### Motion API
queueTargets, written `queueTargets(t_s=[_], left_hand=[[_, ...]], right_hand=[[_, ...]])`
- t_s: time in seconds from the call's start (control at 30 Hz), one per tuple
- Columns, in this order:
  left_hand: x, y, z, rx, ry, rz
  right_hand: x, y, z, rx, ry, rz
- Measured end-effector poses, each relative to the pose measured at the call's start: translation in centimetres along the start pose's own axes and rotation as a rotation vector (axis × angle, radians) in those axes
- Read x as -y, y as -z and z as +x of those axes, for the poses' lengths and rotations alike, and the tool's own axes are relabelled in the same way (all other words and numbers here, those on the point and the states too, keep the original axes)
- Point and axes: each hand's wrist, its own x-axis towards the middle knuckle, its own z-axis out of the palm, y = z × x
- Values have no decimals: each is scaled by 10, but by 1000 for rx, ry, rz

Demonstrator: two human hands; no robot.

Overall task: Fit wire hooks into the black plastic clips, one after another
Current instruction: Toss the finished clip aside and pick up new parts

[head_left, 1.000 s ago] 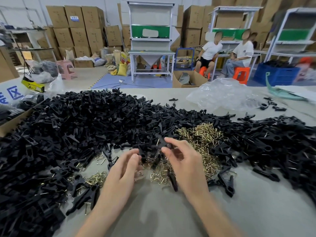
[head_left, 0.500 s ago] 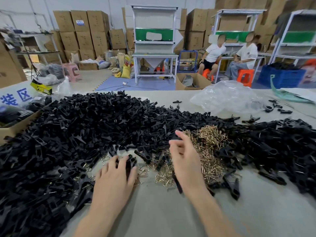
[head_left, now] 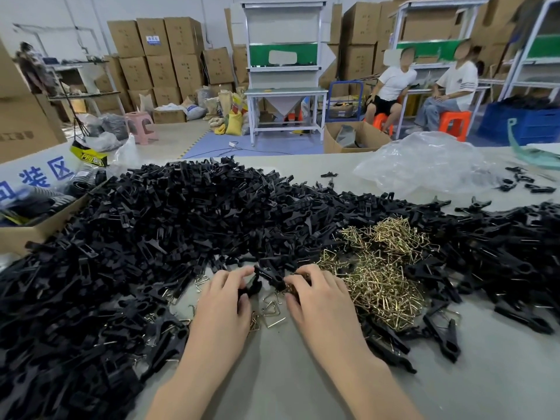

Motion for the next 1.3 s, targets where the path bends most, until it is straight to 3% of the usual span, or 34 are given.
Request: queueTargets(t_s=[0.2,0.43,0.57,0.73,0.83,1.03,1.2,1.3], left_hand=[[7,0,0,-23,57,-62],[10,22,24,-210,237,-130],[17,25,45,-57,298,-3],[18,21,55,213,220,294],[14,18,59,238,258,237],[-8,3,44,248,54,283],[-8,16,36,351,50,131],[-4,31,31,342,25,156]], right_hand=[[-3,0,2,37,-54,29],[-9,2,3,31,-76,152],[-9,6,3,68,-81,163],[-6,9,3,98,-90,118],[-4,10,3,92,-103,119],[-3,12,2,62,-100,146],[-3,14,1,44,-82,161],[-2,16,1,26,-77,176]])
